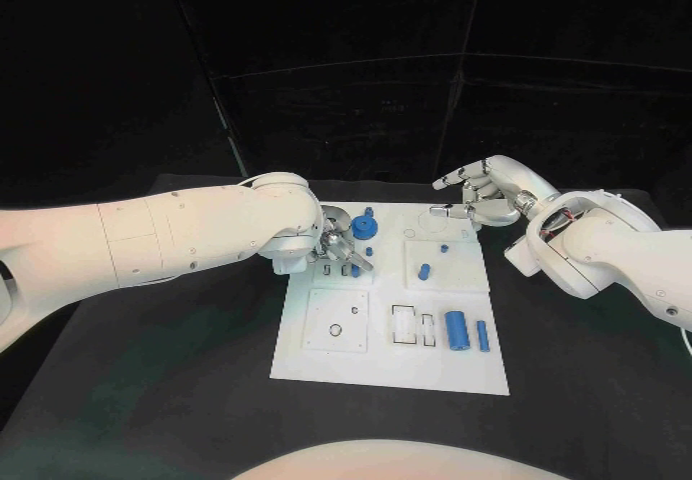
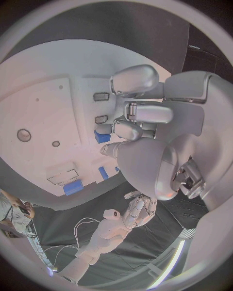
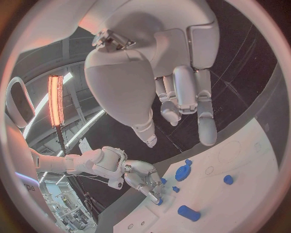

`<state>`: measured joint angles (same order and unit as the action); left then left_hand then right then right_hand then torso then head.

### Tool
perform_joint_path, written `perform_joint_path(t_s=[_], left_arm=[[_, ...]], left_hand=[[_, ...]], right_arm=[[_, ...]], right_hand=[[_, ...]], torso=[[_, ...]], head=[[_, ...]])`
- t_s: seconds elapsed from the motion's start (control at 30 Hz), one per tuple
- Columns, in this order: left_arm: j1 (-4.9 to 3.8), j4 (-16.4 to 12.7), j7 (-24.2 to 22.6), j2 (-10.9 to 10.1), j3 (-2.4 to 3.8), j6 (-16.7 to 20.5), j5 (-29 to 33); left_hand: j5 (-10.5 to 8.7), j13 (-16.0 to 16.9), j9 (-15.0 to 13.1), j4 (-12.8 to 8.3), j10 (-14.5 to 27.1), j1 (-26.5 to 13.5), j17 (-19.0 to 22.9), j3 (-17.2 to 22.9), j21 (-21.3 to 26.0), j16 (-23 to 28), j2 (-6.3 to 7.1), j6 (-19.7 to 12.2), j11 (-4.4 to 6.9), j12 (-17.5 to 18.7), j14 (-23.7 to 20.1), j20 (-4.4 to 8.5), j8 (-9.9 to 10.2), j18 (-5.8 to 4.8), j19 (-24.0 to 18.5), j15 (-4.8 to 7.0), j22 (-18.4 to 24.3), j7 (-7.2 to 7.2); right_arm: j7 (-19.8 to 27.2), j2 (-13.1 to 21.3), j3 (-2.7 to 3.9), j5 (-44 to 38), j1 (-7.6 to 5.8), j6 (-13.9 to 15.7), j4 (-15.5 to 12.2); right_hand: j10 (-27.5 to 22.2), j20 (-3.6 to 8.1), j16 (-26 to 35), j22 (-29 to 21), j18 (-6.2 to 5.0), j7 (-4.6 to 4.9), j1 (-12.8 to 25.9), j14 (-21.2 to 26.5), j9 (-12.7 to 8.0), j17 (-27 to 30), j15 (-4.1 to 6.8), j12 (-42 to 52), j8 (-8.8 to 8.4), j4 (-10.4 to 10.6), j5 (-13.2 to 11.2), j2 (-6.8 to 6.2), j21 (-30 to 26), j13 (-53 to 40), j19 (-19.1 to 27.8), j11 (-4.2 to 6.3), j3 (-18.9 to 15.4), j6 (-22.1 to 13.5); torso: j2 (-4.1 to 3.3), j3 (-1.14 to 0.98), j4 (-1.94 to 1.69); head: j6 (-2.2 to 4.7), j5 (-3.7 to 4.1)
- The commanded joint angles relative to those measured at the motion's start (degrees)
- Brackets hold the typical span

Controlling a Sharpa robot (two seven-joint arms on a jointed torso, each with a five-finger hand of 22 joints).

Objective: Assemble the parts on the task board

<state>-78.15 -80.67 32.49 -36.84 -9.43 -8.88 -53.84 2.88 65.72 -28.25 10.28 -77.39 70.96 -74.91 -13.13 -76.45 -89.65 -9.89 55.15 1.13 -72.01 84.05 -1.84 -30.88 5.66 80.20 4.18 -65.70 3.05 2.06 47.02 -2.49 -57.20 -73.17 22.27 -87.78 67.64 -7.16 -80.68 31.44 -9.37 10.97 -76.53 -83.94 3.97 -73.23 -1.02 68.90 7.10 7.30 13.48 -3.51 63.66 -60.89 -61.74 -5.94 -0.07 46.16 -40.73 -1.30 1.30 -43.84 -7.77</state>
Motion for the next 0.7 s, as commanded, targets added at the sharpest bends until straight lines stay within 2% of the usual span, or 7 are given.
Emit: perform_joint_path(t_s=[0.03,0.23,0.47,0.5,0.57,0.63,0.7], left_arm=[[-0.08,0.0,0.3,0.1,0.00,-0.5,-0.4],[-0.08,-0.2,0.3,0.0,0.00,-0.1,-0.4],[-0.08,-0.3,0.1,-0.1,0.01,0.6,-0.4],[-0.08,-0.3,0.0,-0.1,0.01,0.7,-0.4],[-0.08,-0.3,-0.1,-0.2,0.01,0.9,-0.3],[-0.08,-0.5,-0.2,-0.3,0.01,1.1,0.0],[-0.07,-0.6,-0.5,-0.5,0.01,1.5,0.4]], left_hand=[[-0.06,-0.1,-0.3,-1.5,-0.2,2.0,-15.1,1.1,-0.4,-0.4,-0.60,-0.6,0.07,0.0,6.0,0.10,-0.2,-0.85,-0.5,0.45,-0.1,-0.10],[-0.01,-0.6,-0.5,-5.4,0.3,6.7,-15.1,5.5,-0.3,-0.4,-2.23,-1.7,0.46,0.6,6.0,0.38,0.1,-0.81,-0.7,0.80,-0.1,-0.51],[0.00,-1.0,-0.7,-7.9,0.5,8.2,-15.1,11.0,-0.3,-0.4,-2.91,-2.4,0.45,1.3,6.0,0.55,0.6,-0.83,-0.8,0.87,-0.2,-0.45],[-0.01,-1.1,-0.8,-8.4,0.6,7.6,-15.1,13.0,-0.3,-0.4,-2.56,-2.4,0.33,1.5,6.0,0.53,0.7,-0.83,-0.8,0.83,-0.3,-0.34],[0.02,-1.1,-0.8,-8.6,0.6,7.2,-15.1,13.9,-0.3,-0.4,-2.07,-2.4,0.39,1.6,6.0,0.50,0.8,-0.83,-0.8,0.79,-0.3,-0.32],[0.26,-1.2,-1.2,-9.3,0.5,4.3,-15.1,19.8,-0.3,-0.4,0.04,-2.3,0.34,1.8,6.0,0.54,0.8,-0.77,-0.9,0.62,-0.4,0.03],[-0.32,-1.1,-1.4,-10.3,0.4,3.6,-15.1,23.7,-0.3,-0.4,1.07,-2.4,0.17,1.8,6.0,0.50,0.9,-0.79,-0.8,0.71,-0.6,-0.10]], right_arm=[[0.1,-0.1,0.05,0.2,-0.11,-0.6,0.1],[-0.1,-0.3,0.05,0.2,-0.11,-0.7,0.3],[-0.2,-0.4,0.04,0.2,-0.11,-1.0,0.5],[-0.3,-0.5,0.04,0.2,-0.11,-1.1,0.6],[-0.3,-0.7,0.04,0.1,-0.11,-1.3,0.7],[-0.4,-0.9,0.04,0.0,-0.11,-1.5,0.9],[-0.4,-1.1,0.04,0.0,-0.10,-1.6,0.9]], right_hand=[[-0.3,-0.03,0.2,-0.1,-0.61,-0.04,-0.3,-1.9,-0.1,0.0,-0.10,-0.1,0.20,0.2,0.4,0.35,-0.4,0.0,0.2,0.14,-0.3,-0.5],[0.0,-0.03,0.1,0.1,-0.58,-0.04,-0.3,-2.0,-0.1,-0.2,-0.10,0.1,0.22,0.2,0.4,0.36,-0.3,-0.4,0.1,0.14,-0.3,-0.5],[0.0,-0.03,0.1,0.1,-0.58,-0.04,-0.3,-2.0,-0.1,-0.2,-0.10,0.1,0.22,0.2,0.4,0.36,-0.3,-0.4,0.1,0.14,-0.3,-0.5],[0.1,-0.02,0.1,0.1,-0.58,-0.05,-0.3,-2.0,-0.1,-0.2,-0.09,0.2,0.27,0.2,0.5,0.37,-0.3,-0.4,0.1,0.15,-0.3,-0.4],[0.1,-0.02,0.1,0.1,-0.58,-0.06,-0.3,-2.0,-0.1,-0.2,-0.09,0.2,0.30,0.3,0.6,0.38,-0.3,-0.4,0.1,0.15,-0.4,-0.4],[0.2,-0.01,0.1,0.1,-0.58,-0.08,-0.3,-2.0,-0.1,-0.3,-0.08,0.2,0.36,0.3,0.7,0.41,-0.3,-0.4,0.0,0.16,-0.4,-0.4],[0.2,0.00,0.1,0.0,-0.59,-0.09,-0.3,-2.0,0.0,-0.2,-0.07,0.2,0.41,0.3,0.8,0.43,-0.4,-0.4,0.1,0.17,-0.4,-0.3]], torso=[[0.01,0.00,-0.04],[-0.01,0.01,0.05],[0.00,-0.03,-0.02],[0.01,-0.03,-0.04],[0.03,-0.02,-0.03],[0.03,-0.02,-0.05],[0.01,-0.01,-0.11]], head=[[0.04,0.00],[0.02,0.03],[-0.08,0.04],[-0.08,0.05],[-0.06,-0.02],[0.00,-0.09],[0.01,-0.09]])
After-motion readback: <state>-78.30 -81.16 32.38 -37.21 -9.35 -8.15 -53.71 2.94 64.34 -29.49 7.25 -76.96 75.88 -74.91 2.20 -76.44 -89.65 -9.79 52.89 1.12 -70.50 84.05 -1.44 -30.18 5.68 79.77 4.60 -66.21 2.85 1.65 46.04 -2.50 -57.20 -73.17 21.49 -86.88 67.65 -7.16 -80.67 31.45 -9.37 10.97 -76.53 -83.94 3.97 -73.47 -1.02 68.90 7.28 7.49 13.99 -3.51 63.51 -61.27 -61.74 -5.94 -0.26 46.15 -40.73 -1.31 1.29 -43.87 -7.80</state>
